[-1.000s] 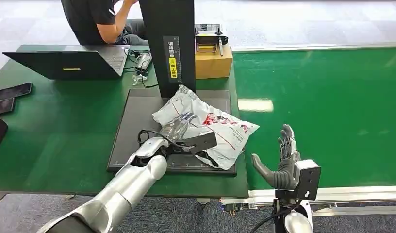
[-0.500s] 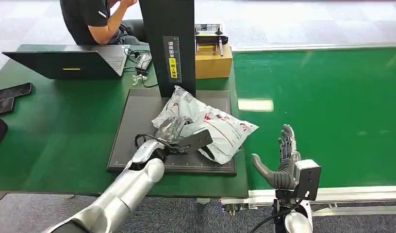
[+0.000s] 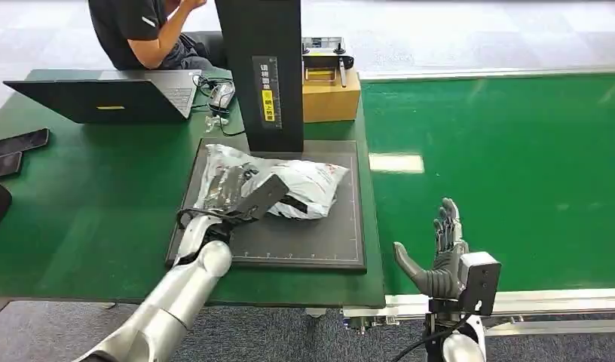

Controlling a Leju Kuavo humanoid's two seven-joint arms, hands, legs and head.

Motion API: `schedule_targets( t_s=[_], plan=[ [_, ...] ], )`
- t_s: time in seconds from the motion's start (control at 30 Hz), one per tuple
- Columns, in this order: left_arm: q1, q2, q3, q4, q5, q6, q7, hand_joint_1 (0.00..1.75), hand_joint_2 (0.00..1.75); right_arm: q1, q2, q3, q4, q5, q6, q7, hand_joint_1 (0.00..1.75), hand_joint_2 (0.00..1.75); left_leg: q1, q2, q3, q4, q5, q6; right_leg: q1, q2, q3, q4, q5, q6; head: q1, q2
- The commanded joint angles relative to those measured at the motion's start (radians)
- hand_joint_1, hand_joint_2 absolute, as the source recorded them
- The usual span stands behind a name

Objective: Moved the parcel from conveyor to table for the left to box.

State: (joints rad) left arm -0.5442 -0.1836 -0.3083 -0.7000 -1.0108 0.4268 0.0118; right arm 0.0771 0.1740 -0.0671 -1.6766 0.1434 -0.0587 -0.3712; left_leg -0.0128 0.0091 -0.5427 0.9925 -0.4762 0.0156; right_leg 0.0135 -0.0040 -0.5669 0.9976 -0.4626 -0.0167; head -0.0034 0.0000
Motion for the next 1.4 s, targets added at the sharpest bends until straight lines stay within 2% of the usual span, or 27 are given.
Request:
schedule_targets(
  t_s=[0.03, 0.07, 0.13, 0.17, 0.2, 0.33, 0.37, 0.43, 0.47, 0.5, 0.53, 0.63, 0.77, 0.8, 0.83, 0.93, 1.0, 1.03, 1.07, 1.13, 1.17, 1.27, 1.3, 1.33, 1.4],
  plan=[
    [0.045, 0.163, 0.244, -0.017, -0.106, 0.093, 0.073, 1.75, 1.75, 0.022, 0.001, -0.009, -0.004, -0.009, -0.009, -0.006, 0.0, 1.75, 0.001, 0.003, 0.002, -0.001, 0.0, -0.002, 0.0, 0.004, 0.001, -0.001, 0.001, 0.001, 0.0, 0.0],
    [0.051, 0.167, 0.275, -0.018, -0.115, 0.093, 0.059, 1.75, 1.75, 0.022, 0.0, -0.007, -0.005, -0.009, -0.01, -0.006, 0.0, 1.75, 0.001, 0.007, 0.004, -0.003, 0.0, -0.003, 0.0, 0.008, 0.001, -0.001, 0.001, 0.001, 0.0, 0.0],
    [0.073, 0.209, 0.33, -0.003, -0.138, 0.112, 0.113, 1.75, 1.75, 0.019, -0.001, -0.006, -0.006, -0.009, -0.01, -0.006, 0.0, 1.75, 0.0, 0.004, 0.002, -0.002, 0.0, -0.002, 0.0, 0.005, 0.0, -0.001, 0.001, 0.001, 0.0, 0.0],
    [0.08, 0.214, 0.364, 0.0, -0.143, 0.11, 0.092, 1.75, 1.75, 0.018, -0.002, -0.005, -0.006, -0.009, -0.012, -0.006, 0.0, 1.75, 0.001, 0.005, 0.003, -0.002, 0.0, -0.003, 0.0, 0.006, 0.001, -0.001, 0.001, 0.002, -0.001, 0.0],
    [0.094, 0.227, 0.402, 0.007, -0.152, 0.115, 0.106, 1.75, 1.75, 0.019, -0.003, -0.004, -0.007, -0.009, -0.012, -0.006, 0.0, 1.75, 0.001, 0.009, 0.006, -0.004, 0.0, -0.004, 0.0, 0.011, 0.002, -0.003, 0.002, 0.002, 0.0, 0.0],
    [0.15, 0.282, 0.508, 0.018, -0.19, 0.124, 0.138, 1.75, 1.75, 0.023, -0.006, -0.008, -0.011, -0.01, -0.016, -0.006, 0.0, 1.75, 0.001, 0.006, 0.003, -0.003, 0.0, -0.003, 0.0, 0.007, 0.001, -0.001, 0.001, 0.002, 0.0, 0.0],
    [0.159, 0.283, 0.544, 0.013, -0.201, 0.118, 0.109, 1.75, 1.75, 0.023, -0.006, -0.01, -0.013, -0.011, -0.017, -0.005, 0.0, 1.75, 0.001, 0.005, 0.003, -0.004, 0.0, -0.003, 0.0, 0.007, 0.002, -0.002, 0.001, 0.002, 0.0, 0.0],
    [0.187, 0.306, 0.605, 0.003, -0.214, 0.142, 0.129, 1.75, 1.75, 0.024, -0.011, -0.011, -0.011, -0.011, -0.019, -0.005, 0.0, 1.75, 0.001, 0.007, 0.003, -0.003, -0.001, -0.003, 0.001, 0.008, 0.001, -0.001, 0.001, 0.001, 0.0, 0.0],
    [0.191, 0.305, 0.626, -0.002, -0.221, 0.137, 0.114, 1.75, 1.75, 0.023, -0.011, -0.011, -0.01, -0.011, -0.02, -0.005, 0.0, 1.75, 0.001, 0.006, 0.004, -0.003, 0.0, -0.003, 0.0, 0.007, 0.002, -0.001, 0.001, 0.002, 0.0, 0.0],
    [0.203, 0.304, 0.679, -0.02, -0.226, 0.153, 0.118, 1.75, 1.75, 0.024, -0.011, -0.013, -0.008, -0.013, -0.023, -0.003, 0.0, 1.75, 0.001, 0.01, 0.005, -0.004, -0.001, -0.004, 0.0, 0.011, 0.002, -0.002, 0.001, 0.002, 0.0, 0.0],
    [0.215, 0.306, 0.71, -0.041, -0.22, 0.17, 0.115, 1.75, 1.75, 0.024, -0.011, -0.012, -0.007, -0.014, -0.024, -0.003, 0.0, 1.75, 0.001, 0.005, 0.003, -0.002, 0.0, -0.003, 0.0, 0.007, 0.001, -0.001, 0.0, 0.001, 0.0, 0.0],
    [0.234, 0.305, 0.78, -0.095, -0.207, 0.171, 0.085, 1.75, 1.75, 0.027, -0.015, -0.003, -0.005, -0.017, -0.03, -0.002, 0.0, 1.75, 0.001, 0.004, 0.002, -0.002, 0.0, -0.003, 0.001, 0.005, 0.0, -0.001, 0.0, 0.001, 0.0, 0.0],
    [0.24, 0.299, 0.791, -0.12, -0.209, 0.159, 0.077, 1.75, 1.75, 0.029, -0.014, 0.002, -0.004, -0.018, -0.031, -0.002, 0.0, 1.75, 0.001, 0.002, 0.0, -0.001, 0.0, -0.002, 0.001, 0.003, 0.0, -0.001, 0.0, 0.001, 0.0, 0.0],
    [0.245, 0.289, 0.789, -0.137, -0.211, 0.136, 0.071, 1.57, 1.75, 0.028, -0.014, 0.004, -0.003, -0.018, -0.032, -0.002, 0.0, 1.75, 0.002, 0.002, 0.001, -0.002, 0.0, -0.003, 0.001, 0.003, 0.0, -0.001, 0.0, 0.002, 0.0, 0.0],
    [0.247, 0.274, 0.784, -0.151, -0.189, 0.126, 0.033, 0.0, 1.75, 0.027, -0.013, 0.005, -0.001, -0.018, -0.033, -0.002, 0.0, 1.75, 0.001, 0.001, 0.0, -0.001, 0.0, -0.003, 0.001, 0.002, 0.0, -0.001, 0.0, 0.002, 0.0, 0.0],
    [0.252, 0.223, 0.753, -0.195, -0.122, 0.102, -0.051, 0.0, 1.75, 0.021, -0.013, 0.007, 0.006, -0.02, -0.03, -0.003, 0.0, 1.75, 0.001, -0.002, 0.001, -0.002, 0.001, -0.003, 0.0, 0.0, 0.001, -0.001, 0.0, 0.002, 0.0, 0.0],
    [0.263, 0.201, 0.729, -0.231, -0.083, 0.084, -0.065, 0.0, 1.75, 0.018, -0.015, 0.01, 0.009, -0.022, -0.029, -0.004, 0.0, 1.75, 0.001, -0.002, 0.0, -0.001, 0.001, -0.003, 0.0, -0.001, 0.001, -0.001, 0.0, 0.003, 0.0, 0.0],
    [0.271, 0.163, 0.705, -0.272, 0.117, -0.024, -0.237, 0.0, 1.75, 0.018, -0.021, 0.015, 0.011, -0.029, -0.021, -0.013, 0.0, 1.75, 0.0, -0.002, -0.001, -0.001, 0.001, -0.002, 0.0, -0.001, 0.0, 0.0, 0.0, 0.002, 0.0, 0.0],
    [0.275, 0.147, 0.682, -0.282, 0.142, -0.048, -0.24, 0.0, 1.75, 0.016, -0.023, 0.016, 0.015, -0.031, -0.02, -0.014, 0.0, 1.75, 0.001, -0.003, 0.0, -0.002, 0.001, -0.002, 0.0, -0.002, 0.001, -0.002, 0.0, 0.003, 0.0, 0.0],
    [0.292, 0.111, 0.629, -0.314, 0.312, -0.149, -0.351, 0.0, 1.75, 0.007, -0.026, 0.023, 0.028, -0.038, -0.01, -0.024, 0.0, 1.75, 0.0, -0.004, 0.0, -0.001, 0.001, -0.002, 0.0, -0.003, 0.001, -0.001, 0.0, 0.003, 0.0, 0.0],
    [0.297, 0.106, 0.609, -0.318, 0.32, -0.136, -0.346, 0.0, 1.75, 0.002, -0.026, 0.025, 0.035, -0.038, -0.011, -0.024, 0.0, 1.75, 0.0, -0.003, 0.0, -0.001, 0.001, -0.001, -0.001, -0.002, 0.0, -0.001, 0.0, 0.002, 0.0, 0.0],
    [0.316, 0.084, 0.57, -0.344, 0.529, -0.272, -0.42, 0.0, 1.75, -0.017, -0.031, 0.04, 0.051, -0.041, -0.003, -0.032, 0.0, 1.75, -0.001, -0.005, 0.0, -0.001, 0.001, -0.002, -0.001, -0.004, 0.001, -0.001, 0.0, 0.003, 0.0, 0.0],
    [0.322, 0.07, 0.58, -0.356, 0.678, -0.384, -0.41, 0.0, 1.75, -0.024, -0.034, 0.047, 0.059, -0.041, -0.003, -0.034, 0.0, 1.75, -0.001, -0.005, 0.0, -0.001, 0.002, -0.002, -0.001, -0.004, 0.002, -0.002, 0.0, 0.004, 0.0, 0.0],
    [0.336, 0.077, 0.552, -0.371, 0.745, -0.436, -0.419, 0.0, 1.75, -0.03, -0.037, 0.051, 0.065, -0.041, -0.002, -0.036, 0.0, 1.75, 0.0, -0.001, 0.0, 0.0, 0.001, -0.002, -0.001, -0.001, 0.001, -0.001, 0.0, 0.002, 0.0, 0.0],
    [0.361, 0.078, 0.515, -0.406, 0.822, -0.485, -0.449, 0.0, 1.75, -0.037, -0.036, 0.053, 0.071, -0.041, 0.0, -0.039, 0.0, 1.75, -0.001, 0.0, 0.0, -0.001, 0.0, -0.001, -0.001, 0.001, 0.0, -0.001, 0.0, 0.002, 0.0, 0.0]
  ],
)
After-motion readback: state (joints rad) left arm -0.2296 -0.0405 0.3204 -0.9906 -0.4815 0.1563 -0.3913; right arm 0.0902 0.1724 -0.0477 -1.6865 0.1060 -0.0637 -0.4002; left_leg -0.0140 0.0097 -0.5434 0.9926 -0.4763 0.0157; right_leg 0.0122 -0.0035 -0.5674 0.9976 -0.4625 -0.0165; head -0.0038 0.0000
